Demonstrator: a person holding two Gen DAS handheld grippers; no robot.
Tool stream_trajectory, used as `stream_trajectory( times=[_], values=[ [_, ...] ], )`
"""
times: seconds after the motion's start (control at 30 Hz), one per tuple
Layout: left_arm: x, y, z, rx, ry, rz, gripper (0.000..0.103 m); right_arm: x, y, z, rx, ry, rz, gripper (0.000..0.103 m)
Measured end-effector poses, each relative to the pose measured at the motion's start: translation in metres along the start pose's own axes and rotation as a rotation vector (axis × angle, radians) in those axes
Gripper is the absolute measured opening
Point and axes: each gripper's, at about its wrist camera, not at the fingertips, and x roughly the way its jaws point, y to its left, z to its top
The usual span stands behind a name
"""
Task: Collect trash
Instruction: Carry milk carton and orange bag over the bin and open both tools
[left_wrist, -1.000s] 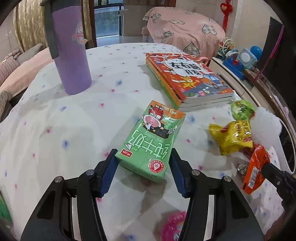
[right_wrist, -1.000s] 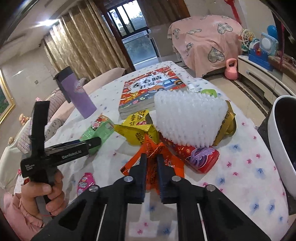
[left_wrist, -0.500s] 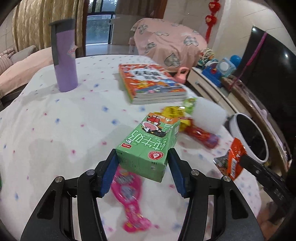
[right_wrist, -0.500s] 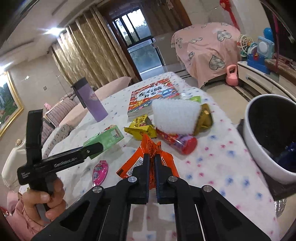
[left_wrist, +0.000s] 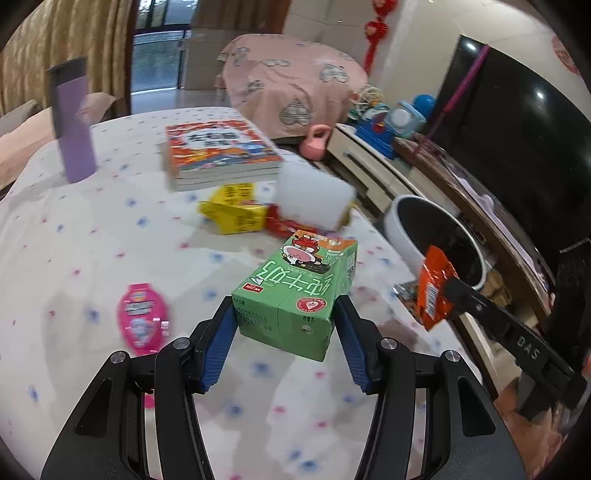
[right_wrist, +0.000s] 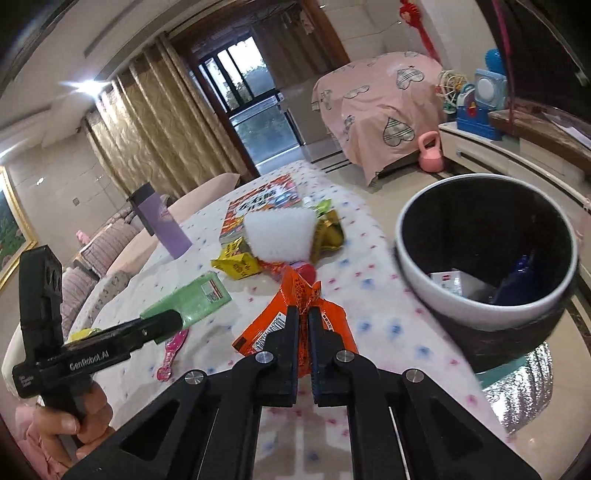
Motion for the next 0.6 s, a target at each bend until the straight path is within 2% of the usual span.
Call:
stream_trajectory(
  times=[0.23,0.6],
  values=[
    [0.005,-0.037,0.003,0.058,0.001,-0.037,0.053,-0.021,-0.025,0.008,0.028,-0.043,-0.03,0.004],
    [0.012,-0.072,0.013,0.112,-0.005,-0.066,0.053,-0.042,-0.062,0.021,0.066,-0.092,-0.088,0.004]
  ],
)
